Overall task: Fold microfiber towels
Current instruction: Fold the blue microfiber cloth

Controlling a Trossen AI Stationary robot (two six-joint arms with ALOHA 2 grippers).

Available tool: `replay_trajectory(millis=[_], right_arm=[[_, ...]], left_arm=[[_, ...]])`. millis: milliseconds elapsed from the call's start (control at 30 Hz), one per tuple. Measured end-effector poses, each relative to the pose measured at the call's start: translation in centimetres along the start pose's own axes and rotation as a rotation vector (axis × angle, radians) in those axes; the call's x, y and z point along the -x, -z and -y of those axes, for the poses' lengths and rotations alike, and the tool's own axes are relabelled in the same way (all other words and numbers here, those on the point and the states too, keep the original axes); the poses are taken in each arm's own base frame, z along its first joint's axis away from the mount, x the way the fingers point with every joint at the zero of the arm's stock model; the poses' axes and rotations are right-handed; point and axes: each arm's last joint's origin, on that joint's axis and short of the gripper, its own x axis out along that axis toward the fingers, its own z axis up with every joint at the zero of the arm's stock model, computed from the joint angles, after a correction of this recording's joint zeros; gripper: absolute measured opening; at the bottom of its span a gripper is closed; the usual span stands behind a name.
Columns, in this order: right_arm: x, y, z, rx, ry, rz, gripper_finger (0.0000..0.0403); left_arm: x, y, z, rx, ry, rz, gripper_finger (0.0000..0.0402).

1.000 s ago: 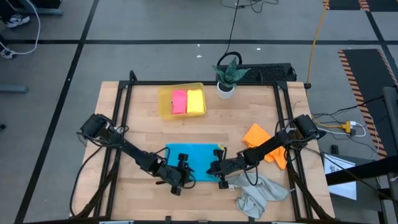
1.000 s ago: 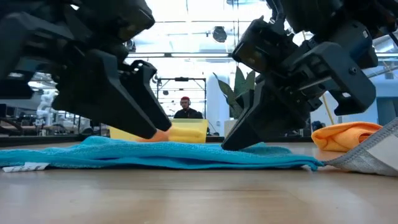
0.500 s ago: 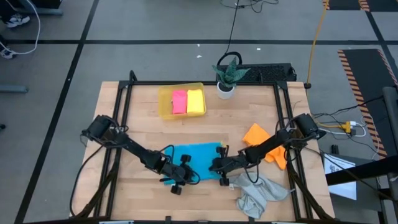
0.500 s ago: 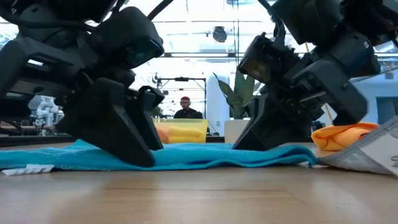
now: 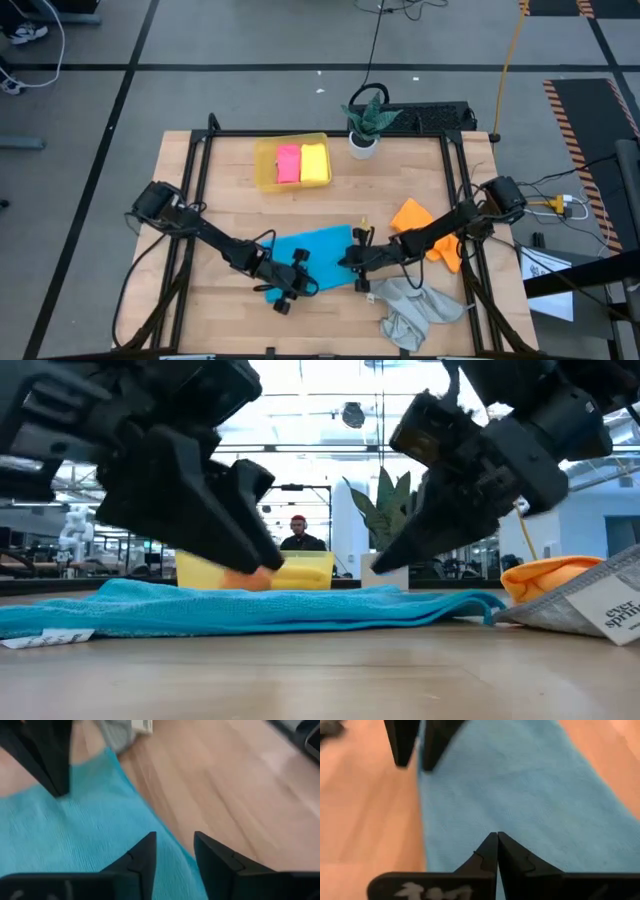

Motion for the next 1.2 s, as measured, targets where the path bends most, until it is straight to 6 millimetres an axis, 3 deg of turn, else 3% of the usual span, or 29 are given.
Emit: replay_trajectory(millis=[133, 300, 467, 633, 733, 867, 1100, 1200], right_arm=[[-1.0, 0.0, -0.6, 0.0, -0.12, 0.069, 0.0002], [-2.5, 1.0, -0.7, -0.008, -0.136, 0.103, 0.0002], [-3.5, 2.2, -0.7, 0.001, -0.164, 0.062, 0.0002], [-2.8, 2.0, -0.4, 0.093, -0.08, 0.009, 0.0002], [-1.9, 1.2, 0.0, 0.12, 0.007, 0.021, 0.0002], [-1.2, -0.2, -0.1, 0.111, -0.01, 0.09, 0.0002], [-1.4, 0.0, -0.1, 0.049, -0.012, 0.098, 0.0002], [-1.7, -0.1, 0.0, 0.031, -0.017, 0.136, 0.0002]], left_arm=[[-0.1, 0.0, -1.4, 0.0, -0.056, 0.002, 0.0173], [0.0, 1.0, -4.2, 0.084, -0.3, -0.093, 0.0202], [-0.3, 2.6, -6.7, 0.182, -0.386, -0.197, 0.0195], [-0.4, 3.5, -8.4, 0.268, -0.445, -0.248, 0.0175], [-0.3, 3.9, -8.9, 0.284, -0.488, -0.27, 0.0165], [0.0, 3.6, -8.8, 0.283, -0.496, -0.258, 0.0154], [0.4, 1.7, -8.5, 0.246, -0.458, -0.116, 0.0147], [-0.1, 1.7, -8.8, 0.23, -0.451, -0.085, 0.0147]])
